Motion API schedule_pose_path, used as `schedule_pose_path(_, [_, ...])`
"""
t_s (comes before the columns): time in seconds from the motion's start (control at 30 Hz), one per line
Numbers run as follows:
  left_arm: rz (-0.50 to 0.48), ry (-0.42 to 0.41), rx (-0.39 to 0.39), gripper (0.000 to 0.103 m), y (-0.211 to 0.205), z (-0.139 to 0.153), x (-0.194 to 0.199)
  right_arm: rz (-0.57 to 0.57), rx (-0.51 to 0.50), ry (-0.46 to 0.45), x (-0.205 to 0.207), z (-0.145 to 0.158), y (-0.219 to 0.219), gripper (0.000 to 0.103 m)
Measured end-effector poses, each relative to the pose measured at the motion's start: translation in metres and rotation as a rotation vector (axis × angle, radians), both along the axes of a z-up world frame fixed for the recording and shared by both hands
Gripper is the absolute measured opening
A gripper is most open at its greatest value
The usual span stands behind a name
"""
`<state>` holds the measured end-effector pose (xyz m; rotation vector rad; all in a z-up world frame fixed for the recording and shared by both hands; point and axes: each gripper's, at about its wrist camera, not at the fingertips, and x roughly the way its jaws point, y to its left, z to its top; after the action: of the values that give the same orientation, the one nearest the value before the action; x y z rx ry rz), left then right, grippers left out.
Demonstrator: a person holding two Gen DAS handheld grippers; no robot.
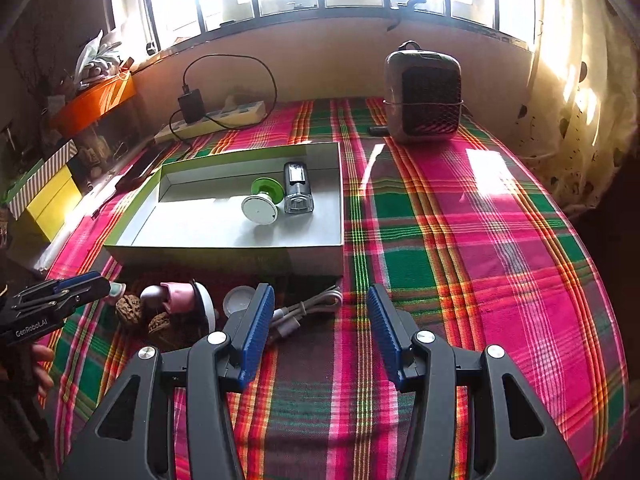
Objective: Organize objects
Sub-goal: 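Lift both tools out of the white box and back away, then move the left tool toward the pink clip while the right tool approaches the white USB cable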
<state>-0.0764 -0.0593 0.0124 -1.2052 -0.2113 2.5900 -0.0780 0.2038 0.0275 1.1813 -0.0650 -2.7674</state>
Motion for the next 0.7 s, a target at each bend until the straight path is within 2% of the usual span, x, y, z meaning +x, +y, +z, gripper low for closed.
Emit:
schedule_pose_path(0.23, [-0.053, -0.009, -0.028, 0.033, 0.008, -0.003, 0.008, -0.002, -0.003, -0.012, 0.001, -0.004, 0.003, 0.05])
schedule_pose_path(0.43, [-0.041, 0.025, -0.135, 0.033, 0.01, -0.001, 0.006, 0.002, 0.006, -0.03, 0.002, -0.009, 0.003, 0.05])
schedule_pose_path(0.57, [-0.101, 0.038, -0.201, 0.033, 0.018, -0.003, 0.004, 0.002, 0.009, -0.039, 0.003, -0.012, 0.003, 0.05])
schedule_pose_path(0.7, [-0.132, 0.038, -0.204, 0.033, 0.017, -0.004, 0.003, 0.0, 0.01, -0.043, 0.001, -0.012, 0.002, 0.05])
